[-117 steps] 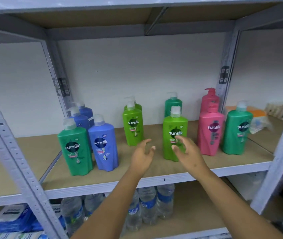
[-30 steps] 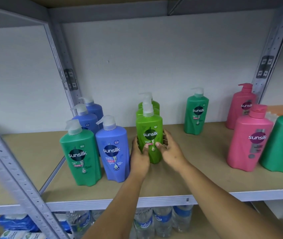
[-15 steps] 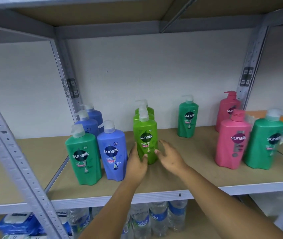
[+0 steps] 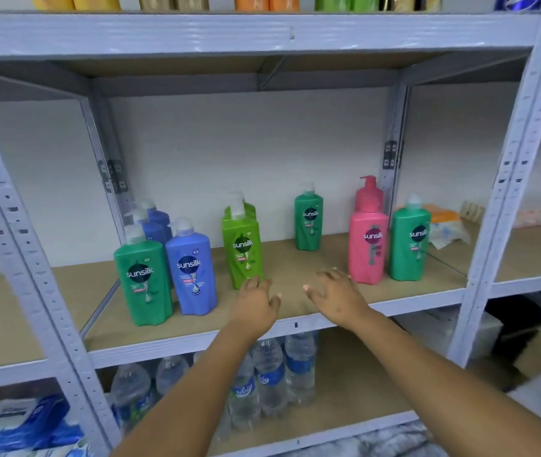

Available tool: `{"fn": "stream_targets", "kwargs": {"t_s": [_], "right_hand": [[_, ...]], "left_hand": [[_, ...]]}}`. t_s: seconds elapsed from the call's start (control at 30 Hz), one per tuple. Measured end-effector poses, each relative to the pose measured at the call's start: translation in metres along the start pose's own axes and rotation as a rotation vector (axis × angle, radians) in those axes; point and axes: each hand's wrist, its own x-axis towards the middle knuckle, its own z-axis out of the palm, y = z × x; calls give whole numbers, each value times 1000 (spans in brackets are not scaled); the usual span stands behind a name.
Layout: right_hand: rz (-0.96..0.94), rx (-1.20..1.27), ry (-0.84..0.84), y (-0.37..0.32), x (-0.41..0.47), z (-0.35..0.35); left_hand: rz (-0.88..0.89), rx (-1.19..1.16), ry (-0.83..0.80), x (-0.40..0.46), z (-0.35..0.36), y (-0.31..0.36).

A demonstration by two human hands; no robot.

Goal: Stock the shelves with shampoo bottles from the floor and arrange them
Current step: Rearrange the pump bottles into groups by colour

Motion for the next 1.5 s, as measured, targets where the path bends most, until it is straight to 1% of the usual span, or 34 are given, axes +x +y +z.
{"fn": "stream_targets", "kwargs": {"t_s": [0.17, 0.27, 0.43, 0.53, 0.63, 0.7, 0.8, 0.93, 1.0, 1.13, 1.2, 1.3, 1.5], "right_hand": [[49, 7, 63, 33, -31, -35], [88, 60, 87, 63, -38, -56], [185, 217, 157, 118, -30, -91], [234, 355, 195, 154, -10, -101], [238, 491, 256, 182, 14, -103], [259, 571, 275, 196, 31, -102], [296, 683, 273, 220, 59, -94], [294, 839, 177, 249, 90, -84], [286, 963, 128, 258, 100, -80], [260, 1093, 81, 267, 110, -74], [260, 1139, 62, 268, 112, -73], [261, 1177, 45, 269, 114, -73], [223, 1164, 63, 254, 115, -70]], "left_hand": [[112, -89, 22, -3, 9, 49], [151, -151, 29, 7, 17, 80], [125, -289, -20, 38, 35, 129], [117, -382, -11, 60, 43, 154], [105, -512, 22, 84, 51, 168], [91, -632, 41, 100, 59, 171], [24, -785, 22, 121, 74, 169], [-63, -892, -42, 149, 97, 156], [-69, -971, -84, 157, 104, 155], [-58, -1063, -129, 170, 115, 153], [-60, -1081, -144, 174, 120, 152], [-77, -1122, -109, 178, 125, 151], [-73, -1166, -84, 172, 120, 142]]}}
